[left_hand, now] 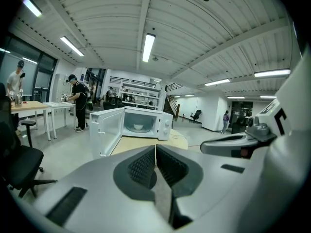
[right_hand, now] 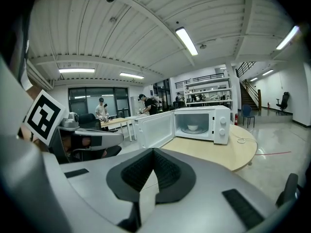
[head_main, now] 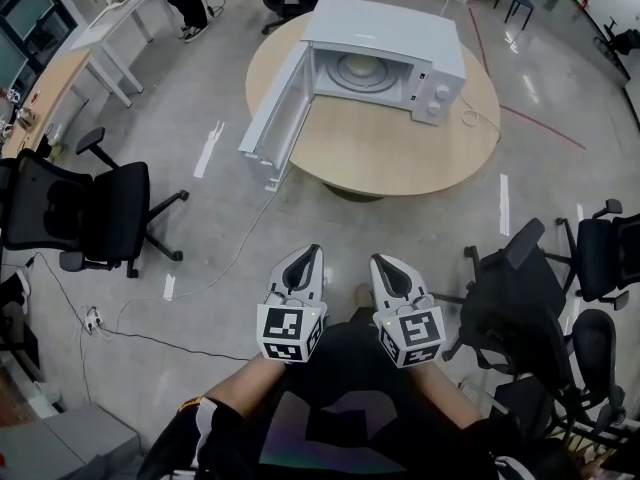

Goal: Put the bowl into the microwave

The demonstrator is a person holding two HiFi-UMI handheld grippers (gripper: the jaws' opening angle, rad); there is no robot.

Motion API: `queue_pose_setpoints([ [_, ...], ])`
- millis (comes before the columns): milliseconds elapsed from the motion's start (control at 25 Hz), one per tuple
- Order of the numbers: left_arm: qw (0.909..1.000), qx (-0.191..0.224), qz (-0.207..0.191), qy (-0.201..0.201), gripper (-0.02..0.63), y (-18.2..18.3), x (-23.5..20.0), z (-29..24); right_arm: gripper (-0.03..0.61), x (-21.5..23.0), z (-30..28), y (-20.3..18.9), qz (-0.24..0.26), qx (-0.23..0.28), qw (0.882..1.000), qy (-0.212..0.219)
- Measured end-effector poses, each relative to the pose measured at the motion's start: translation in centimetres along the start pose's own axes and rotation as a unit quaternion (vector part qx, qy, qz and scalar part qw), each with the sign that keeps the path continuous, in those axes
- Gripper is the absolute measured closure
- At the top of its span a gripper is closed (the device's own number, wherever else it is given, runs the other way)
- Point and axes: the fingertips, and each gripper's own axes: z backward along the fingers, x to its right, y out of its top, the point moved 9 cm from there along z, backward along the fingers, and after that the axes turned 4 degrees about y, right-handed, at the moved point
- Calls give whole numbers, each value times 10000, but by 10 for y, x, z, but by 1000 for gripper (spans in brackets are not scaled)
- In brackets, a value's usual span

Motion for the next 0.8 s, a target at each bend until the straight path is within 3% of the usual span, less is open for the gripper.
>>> queue_pose_setpoints([
  [800,9992,42,-260,-294,561,-9,5,15,565,-30,28,-19,13,57,9999,-158],
])
